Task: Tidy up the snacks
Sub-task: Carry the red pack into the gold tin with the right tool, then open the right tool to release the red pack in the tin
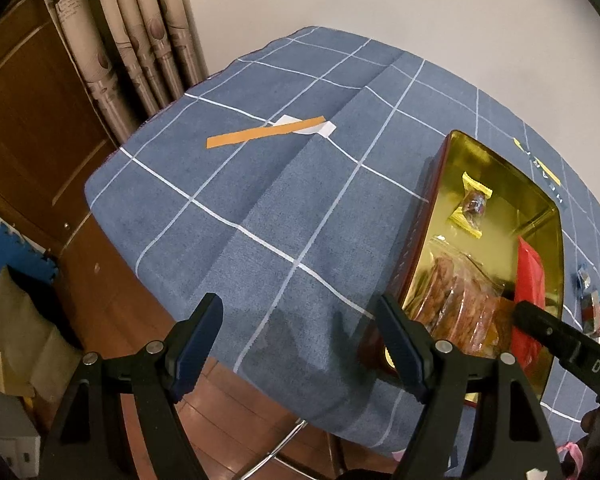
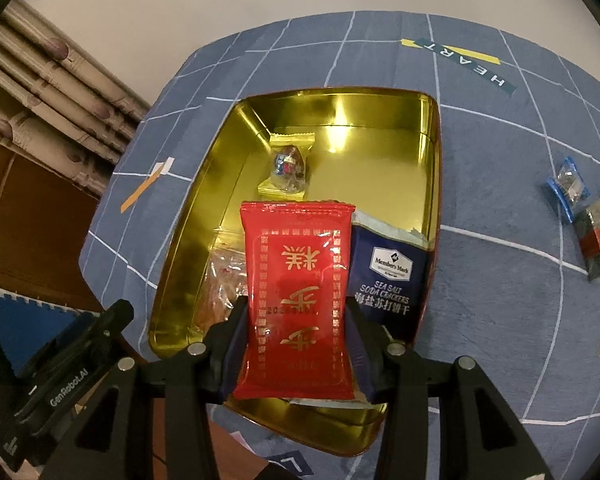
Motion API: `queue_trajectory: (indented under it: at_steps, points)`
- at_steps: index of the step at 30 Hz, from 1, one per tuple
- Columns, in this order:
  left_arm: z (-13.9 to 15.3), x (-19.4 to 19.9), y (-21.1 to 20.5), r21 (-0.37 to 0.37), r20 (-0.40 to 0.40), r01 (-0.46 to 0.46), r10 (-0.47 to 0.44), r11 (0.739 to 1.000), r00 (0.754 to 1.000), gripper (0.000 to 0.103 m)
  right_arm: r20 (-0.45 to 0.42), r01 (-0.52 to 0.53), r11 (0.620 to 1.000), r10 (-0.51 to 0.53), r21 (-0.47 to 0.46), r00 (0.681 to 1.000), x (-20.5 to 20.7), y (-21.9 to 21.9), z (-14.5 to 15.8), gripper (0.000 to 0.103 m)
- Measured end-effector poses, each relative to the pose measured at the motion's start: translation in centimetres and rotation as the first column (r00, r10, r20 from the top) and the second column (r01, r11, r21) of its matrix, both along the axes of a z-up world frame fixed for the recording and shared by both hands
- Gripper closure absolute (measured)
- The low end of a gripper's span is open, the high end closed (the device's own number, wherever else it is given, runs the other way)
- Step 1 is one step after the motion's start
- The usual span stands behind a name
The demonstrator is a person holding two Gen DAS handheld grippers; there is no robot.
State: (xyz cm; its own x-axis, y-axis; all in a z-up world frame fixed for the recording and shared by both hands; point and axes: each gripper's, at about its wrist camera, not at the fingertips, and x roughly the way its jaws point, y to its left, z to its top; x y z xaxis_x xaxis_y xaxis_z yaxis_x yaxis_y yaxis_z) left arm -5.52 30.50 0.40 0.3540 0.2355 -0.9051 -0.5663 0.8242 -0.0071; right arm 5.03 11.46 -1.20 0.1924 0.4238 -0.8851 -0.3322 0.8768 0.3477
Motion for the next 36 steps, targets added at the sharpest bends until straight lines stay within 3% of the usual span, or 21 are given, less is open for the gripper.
queue_trajectory:
  at_steps: [23,30,36]
  points:
    - [-0.2,-0.1,-0.1,0.000,-0.008,0.005,-0.005,1.000,1.000,0.028,-0.017,-0.016,1.000,0.016,0.025,1.000,-0.7,0.1,0.0,0.054]
    - [-0.2,-0.1,-0.2,0.002,-0.008,0.005,-0.005,1.000,1.000,0.028,0.011,-0.032,0.999,0.032,0.012,0.999,-1.1,0.0,0.6,0.054]
    - [-0.2,-0.1,-0.1,0.004,-0.008,0.004,-0.004,1.000,1.000,0.028,0.087,-0.041,0.999,0.043,-0.021,0.995,-1.5,-0.8,1.6,0.054]
